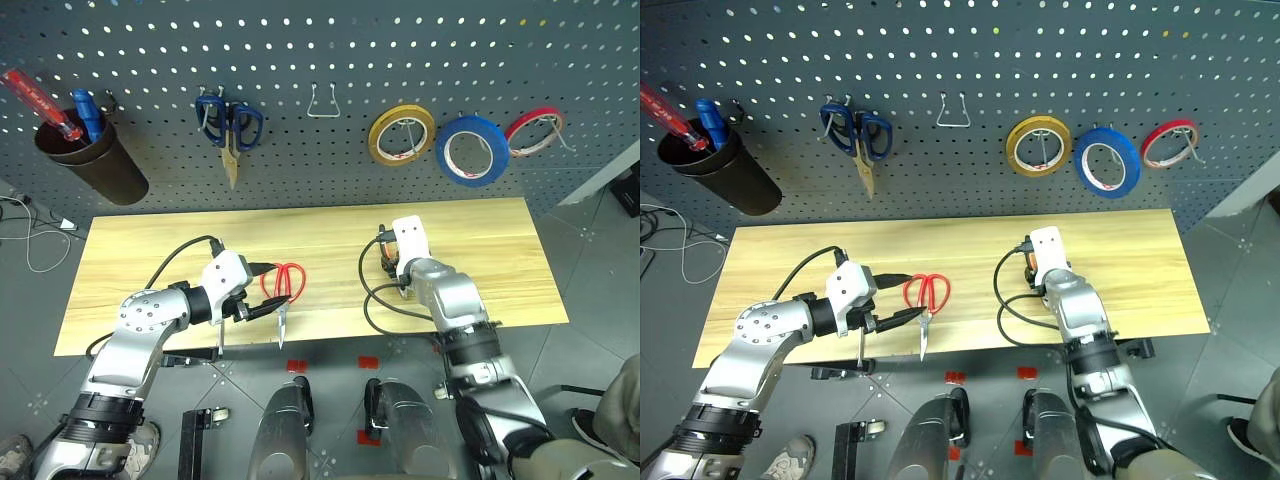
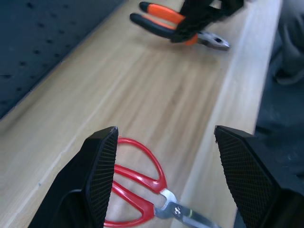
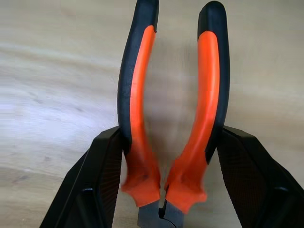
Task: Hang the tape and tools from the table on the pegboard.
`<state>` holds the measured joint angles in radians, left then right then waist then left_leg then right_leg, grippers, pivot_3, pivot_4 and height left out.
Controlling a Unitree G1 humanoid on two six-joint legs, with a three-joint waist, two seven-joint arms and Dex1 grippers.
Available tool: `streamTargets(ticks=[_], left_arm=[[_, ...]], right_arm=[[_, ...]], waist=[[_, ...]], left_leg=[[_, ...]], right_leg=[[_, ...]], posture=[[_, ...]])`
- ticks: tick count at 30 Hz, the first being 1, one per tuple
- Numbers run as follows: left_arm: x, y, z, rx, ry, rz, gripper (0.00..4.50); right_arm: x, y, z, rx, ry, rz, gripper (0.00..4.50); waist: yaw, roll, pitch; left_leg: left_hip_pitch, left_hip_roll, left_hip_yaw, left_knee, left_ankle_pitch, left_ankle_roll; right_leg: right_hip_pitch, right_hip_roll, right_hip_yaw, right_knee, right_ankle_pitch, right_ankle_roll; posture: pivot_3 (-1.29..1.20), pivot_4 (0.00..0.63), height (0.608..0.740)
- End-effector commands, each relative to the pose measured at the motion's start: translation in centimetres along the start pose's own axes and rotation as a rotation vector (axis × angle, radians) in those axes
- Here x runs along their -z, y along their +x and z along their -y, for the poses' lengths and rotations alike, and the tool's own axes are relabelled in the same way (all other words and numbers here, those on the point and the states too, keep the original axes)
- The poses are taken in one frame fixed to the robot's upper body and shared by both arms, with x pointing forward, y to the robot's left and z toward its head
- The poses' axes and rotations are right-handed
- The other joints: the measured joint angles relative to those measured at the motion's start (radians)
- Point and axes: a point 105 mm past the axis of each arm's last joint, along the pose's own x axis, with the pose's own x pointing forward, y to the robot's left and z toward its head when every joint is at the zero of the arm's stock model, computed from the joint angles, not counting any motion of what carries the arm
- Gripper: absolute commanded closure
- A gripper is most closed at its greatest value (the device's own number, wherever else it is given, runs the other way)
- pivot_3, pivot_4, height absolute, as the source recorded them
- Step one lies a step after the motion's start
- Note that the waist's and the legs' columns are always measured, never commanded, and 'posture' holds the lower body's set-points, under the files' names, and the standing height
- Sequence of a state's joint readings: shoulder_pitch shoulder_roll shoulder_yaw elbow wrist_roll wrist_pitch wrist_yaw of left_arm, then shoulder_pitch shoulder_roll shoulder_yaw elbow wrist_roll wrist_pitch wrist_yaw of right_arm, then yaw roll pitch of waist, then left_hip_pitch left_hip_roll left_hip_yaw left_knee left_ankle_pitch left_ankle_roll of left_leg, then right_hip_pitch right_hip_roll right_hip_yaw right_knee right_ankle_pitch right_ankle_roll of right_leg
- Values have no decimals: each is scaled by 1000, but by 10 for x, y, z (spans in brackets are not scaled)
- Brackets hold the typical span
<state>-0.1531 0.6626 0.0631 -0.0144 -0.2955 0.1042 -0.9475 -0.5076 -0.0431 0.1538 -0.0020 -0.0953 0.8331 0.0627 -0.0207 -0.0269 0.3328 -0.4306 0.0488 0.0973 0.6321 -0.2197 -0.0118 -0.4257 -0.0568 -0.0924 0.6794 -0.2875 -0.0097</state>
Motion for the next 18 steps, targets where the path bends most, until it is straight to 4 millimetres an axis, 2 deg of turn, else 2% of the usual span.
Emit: streamTargets(ticks=[1,2,5,8,11,15,18], left_arm=[[-20,-13,-1,-76,-34,114,1087],[-22,-16,-2,-99,-42,128,1087],[-40,-27,-12,-216,-67,207,1087],[-51,-30,-20,-281,-61,233,1087],[-62,-30,-28,-346,-27,245,1087],[-89,-25,-46,-438,11,294,1087],[-100,-21,-54,-481,36,302,1087]], right_arm=[[-61,-37,-21,-2,-24,311,1803],[-71,-46,-23,5,-16,371,1803],[-139,-80,-41,-15,0,694,1803],[-185,-101,-52,-54,-31,913,1803],[-212,-110,-52,-44,-41,1031,1803],[-253,-116,-49,-17,-76,1170,1803],[-267,-113,-49,-8,-81,1206,1803]], waist=[[-6,0,0],[-8,0,0],[-10,0,0],[-7,0,0],[2,-1,-1],[26,-4,-2],[30,-4,-2]], left_leg=[[0,0,0,0,0,0],[0,0,-1,0,0,0],[0,0,-2,2,0,0],[0,1,-4,6,0,-1],[0,0,-7,10,0,-1],[0,0,-9,12,1,-1],[-1,0,-9,13,1,0]], right_leg=[[0,0,-1,0,0,0],[0,0,-1,0,0,0],[0,0,-1,1,0,0],[1,1,-1,3,1,0],[4,1,-4,4,1,0],[5,1,-6,4,1,0],[5,1,-6,3,2,-1]], posture=[[19,303,740],[19,303,740],[37,304,740],[51,302,740],[61,302,740],[70,301,740],[75,301,740]])
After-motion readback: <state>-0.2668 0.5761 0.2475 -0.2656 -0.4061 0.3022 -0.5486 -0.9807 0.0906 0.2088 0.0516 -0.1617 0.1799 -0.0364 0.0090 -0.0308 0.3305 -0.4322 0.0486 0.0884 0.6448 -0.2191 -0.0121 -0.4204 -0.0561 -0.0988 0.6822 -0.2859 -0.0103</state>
